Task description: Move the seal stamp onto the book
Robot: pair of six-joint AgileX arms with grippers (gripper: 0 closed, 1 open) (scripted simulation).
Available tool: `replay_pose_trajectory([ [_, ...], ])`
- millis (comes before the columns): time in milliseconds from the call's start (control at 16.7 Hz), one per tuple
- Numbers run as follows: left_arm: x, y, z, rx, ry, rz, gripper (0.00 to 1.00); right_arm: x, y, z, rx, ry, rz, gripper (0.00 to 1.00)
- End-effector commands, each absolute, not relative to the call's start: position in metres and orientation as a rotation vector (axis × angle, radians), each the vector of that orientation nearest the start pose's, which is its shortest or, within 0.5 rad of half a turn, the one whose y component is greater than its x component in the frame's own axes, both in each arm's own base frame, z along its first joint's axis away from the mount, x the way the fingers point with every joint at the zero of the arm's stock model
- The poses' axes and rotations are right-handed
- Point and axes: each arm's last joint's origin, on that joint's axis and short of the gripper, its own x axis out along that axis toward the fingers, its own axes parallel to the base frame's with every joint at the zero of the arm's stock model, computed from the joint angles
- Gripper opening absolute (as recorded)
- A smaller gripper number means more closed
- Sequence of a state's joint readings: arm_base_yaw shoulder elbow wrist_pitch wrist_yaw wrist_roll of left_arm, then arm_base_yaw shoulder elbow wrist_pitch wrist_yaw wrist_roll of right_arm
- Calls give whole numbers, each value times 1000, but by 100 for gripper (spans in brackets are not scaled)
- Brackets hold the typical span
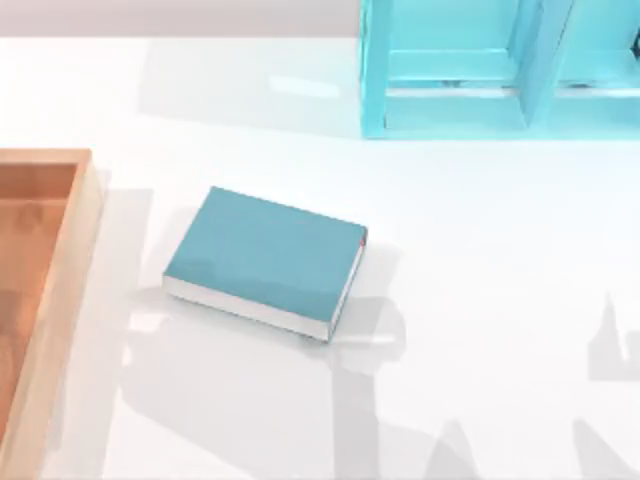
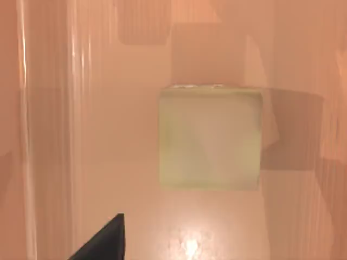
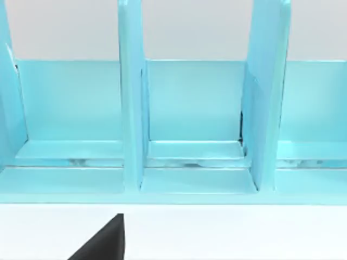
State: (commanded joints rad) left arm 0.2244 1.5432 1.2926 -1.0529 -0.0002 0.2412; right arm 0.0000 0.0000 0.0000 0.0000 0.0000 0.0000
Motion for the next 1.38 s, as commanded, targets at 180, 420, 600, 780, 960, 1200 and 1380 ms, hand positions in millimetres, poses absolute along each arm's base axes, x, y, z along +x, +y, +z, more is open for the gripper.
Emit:
replay_pose_trajectory([
  [180, 320, 85, 253, 33, 1462, 8, 100, 106, -1, 160, 0, 0, 0, 100],
  [420, 339, 97, 242, 13, 1560, -16, 100, 106, -1, 160, 0, 0, 0, 100],
  [600, 339, 97, 241, 12, 1563, -17, 100, 106, -1, 160, 0, 0, 0, 100],
  [780, 340, 95, 240, 16, 1563, -19, 100, 106, -1, 160, 0, 0, 0, 100],
  [960, 341, 97, 219, 11, 1569, -18, 100, 106, -1, 160, 0, 0, 0, 100],
  [1200, 344, 98, 170, 15, 1551, -14, 100, 106, -1, 160, 0, 0, 0, 100],
  [1380, 341, 97, 144, 13, 1562, -17, 100, 106, -1, 160, 0, 0, 0, 100],
])
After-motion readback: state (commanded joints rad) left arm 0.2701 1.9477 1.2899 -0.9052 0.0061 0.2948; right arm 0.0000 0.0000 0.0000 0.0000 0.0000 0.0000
